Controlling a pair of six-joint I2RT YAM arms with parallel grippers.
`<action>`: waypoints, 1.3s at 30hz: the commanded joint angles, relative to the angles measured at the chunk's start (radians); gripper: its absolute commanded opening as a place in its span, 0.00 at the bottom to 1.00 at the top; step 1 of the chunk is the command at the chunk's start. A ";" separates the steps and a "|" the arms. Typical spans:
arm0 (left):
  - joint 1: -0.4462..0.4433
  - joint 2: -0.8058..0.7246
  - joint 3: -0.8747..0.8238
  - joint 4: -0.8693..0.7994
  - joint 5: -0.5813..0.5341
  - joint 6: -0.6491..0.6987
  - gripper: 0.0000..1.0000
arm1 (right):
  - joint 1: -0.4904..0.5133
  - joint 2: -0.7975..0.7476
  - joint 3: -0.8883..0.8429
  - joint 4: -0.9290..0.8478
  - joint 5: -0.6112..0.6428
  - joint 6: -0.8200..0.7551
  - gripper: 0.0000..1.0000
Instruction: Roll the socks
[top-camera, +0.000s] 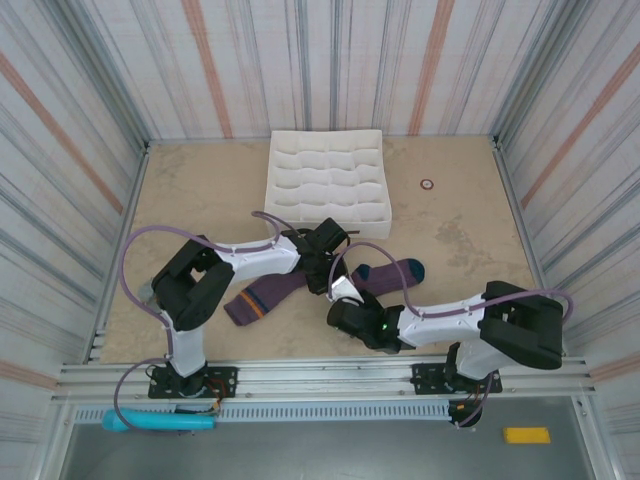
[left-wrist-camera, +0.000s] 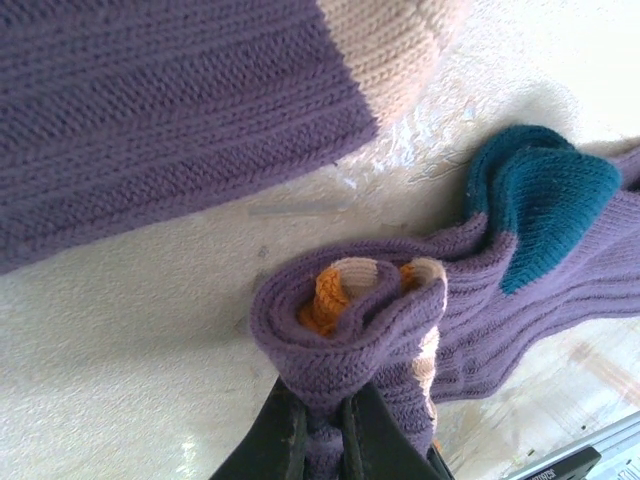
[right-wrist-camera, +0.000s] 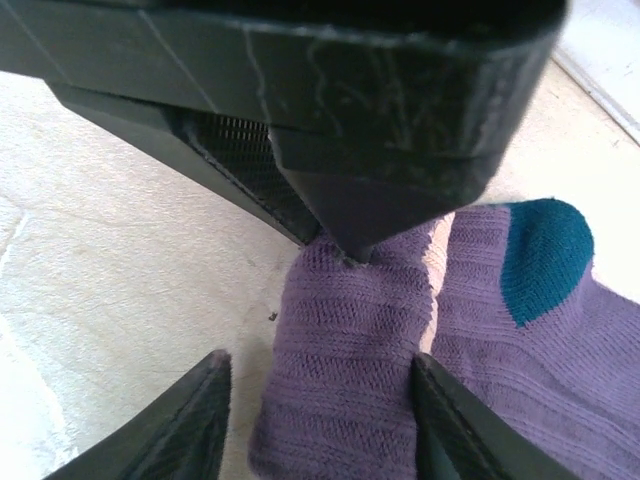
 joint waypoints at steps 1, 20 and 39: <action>0.004 -0.012 -0.029 -0.047 0.014 0.006 0.00 | 0.013 0.027 -0.002 -0.034 0.019 0.038 0.47; 0.010 -0.124 -0.105 0.089 -0.059 -0.044 0.77 | -0.109 -0.147 -0.253 0.199 -0.283 0.184 0.00; -0.037 -0.162 -0.123 0.176 -0.153 0.003 0.79 | -0.672 -0.528 -0.493 0.241 -0.927 0.429 0.00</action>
